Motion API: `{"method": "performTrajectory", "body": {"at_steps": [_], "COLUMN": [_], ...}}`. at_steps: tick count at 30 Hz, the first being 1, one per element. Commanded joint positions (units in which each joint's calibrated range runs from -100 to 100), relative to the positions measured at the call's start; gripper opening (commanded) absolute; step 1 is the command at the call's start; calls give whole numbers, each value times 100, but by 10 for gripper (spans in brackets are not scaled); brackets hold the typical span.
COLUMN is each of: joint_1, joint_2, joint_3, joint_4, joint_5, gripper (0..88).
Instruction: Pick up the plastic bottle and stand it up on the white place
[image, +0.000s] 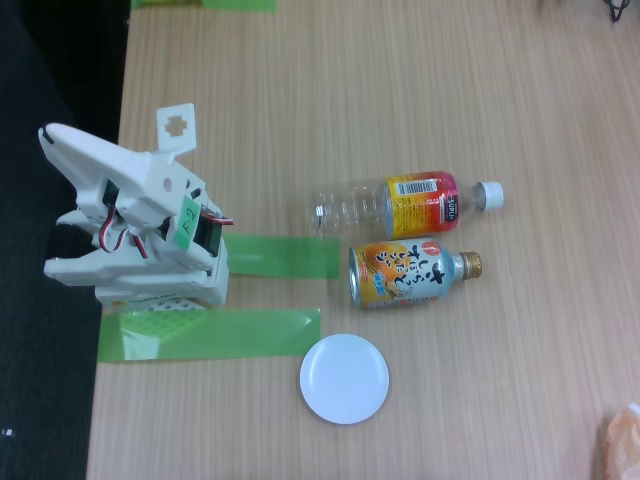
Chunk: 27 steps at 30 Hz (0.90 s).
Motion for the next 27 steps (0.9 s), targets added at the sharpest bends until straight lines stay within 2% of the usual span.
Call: {"method": "performTrajectory", "body": {"at_steps": [1,27], "joint_1": [-27,17], "joint_2": [17,17], "joint_3": [27,27], "joint_4": [-135,-135], "joint_5": [23,55], "gripper": [13,13]}}
